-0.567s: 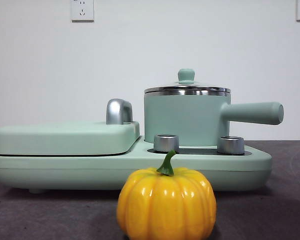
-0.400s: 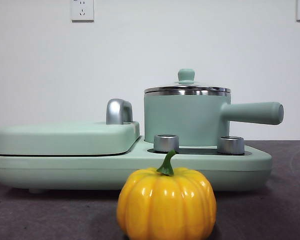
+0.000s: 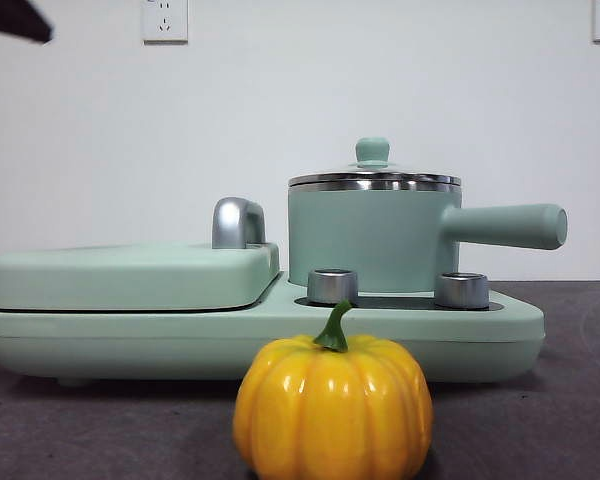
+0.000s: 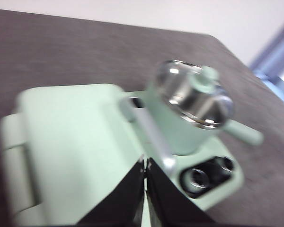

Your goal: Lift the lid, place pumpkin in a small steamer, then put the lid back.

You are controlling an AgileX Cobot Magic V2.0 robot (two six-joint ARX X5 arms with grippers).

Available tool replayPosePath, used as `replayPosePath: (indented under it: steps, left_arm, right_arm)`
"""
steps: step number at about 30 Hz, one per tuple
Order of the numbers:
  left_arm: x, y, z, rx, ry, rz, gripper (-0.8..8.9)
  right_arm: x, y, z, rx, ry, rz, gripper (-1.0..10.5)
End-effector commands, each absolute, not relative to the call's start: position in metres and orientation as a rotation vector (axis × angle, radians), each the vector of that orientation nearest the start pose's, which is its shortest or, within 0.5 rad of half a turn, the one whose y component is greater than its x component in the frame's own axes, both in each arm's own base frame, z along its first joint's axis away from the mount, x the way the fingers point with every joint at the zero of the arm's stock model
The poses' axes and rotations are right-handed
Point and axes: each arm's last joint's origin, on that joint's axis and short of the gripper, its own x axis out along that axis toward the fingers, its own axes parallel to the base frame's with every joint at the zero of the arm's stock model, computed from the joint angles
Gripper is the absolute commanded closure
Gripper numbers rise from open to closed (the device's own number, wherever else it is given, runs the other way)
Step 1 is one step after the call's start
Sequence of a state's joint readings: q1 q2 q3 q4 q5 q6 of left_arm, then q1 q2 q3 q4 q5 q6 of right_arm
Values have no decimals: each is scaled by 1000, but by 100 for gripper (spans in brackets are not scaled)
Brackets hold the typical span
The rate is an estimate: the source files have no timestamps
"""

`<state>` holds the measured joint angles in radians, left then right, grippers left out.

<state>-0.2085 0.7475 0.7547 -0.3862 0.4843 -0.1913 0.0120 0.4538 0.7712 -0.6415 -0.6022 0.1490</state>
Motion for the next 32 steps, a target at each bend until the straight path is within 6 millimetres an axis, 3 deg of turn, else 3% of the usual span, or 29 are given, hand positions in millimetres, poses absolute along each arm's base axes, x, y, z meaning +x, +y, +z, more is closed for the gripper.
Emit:
replayPosePath:
  steps: [1, 9, 12, 15, 17, 25, 32]
  left_arm:
    - [157, -53, 323, -195, 438, -736, 805]
    - [162, -59, 327, -189, 419, -781, 794]
    - [162, -59, 327, -189, 419, -781, 659]
    - [162, -59, 327, -190, 419, -781, 408]
    - [162, -59, 327, -211, 428, -777, 309]
    - [173, -68, 348, -271, 460, -791, 313]
    - [208, -92, 374, -208, 597, -839, 314]
  right_arm:
    - [85, 19, 333, 196, 356, 662, 938]
    - [85, 20, 335, 202, 355, 698, 924]
    - [85, 20, 334, 213, 364, 696, 778]
    - [85, 20, 334, 218, 366, 695, 576]
    - [85, 20, 334, 217, 366, 695, 486]
    - [85, 20, 334, 218, 366, 696, 480]
    - [85, 20, 334, 243, 376, 692, 480]
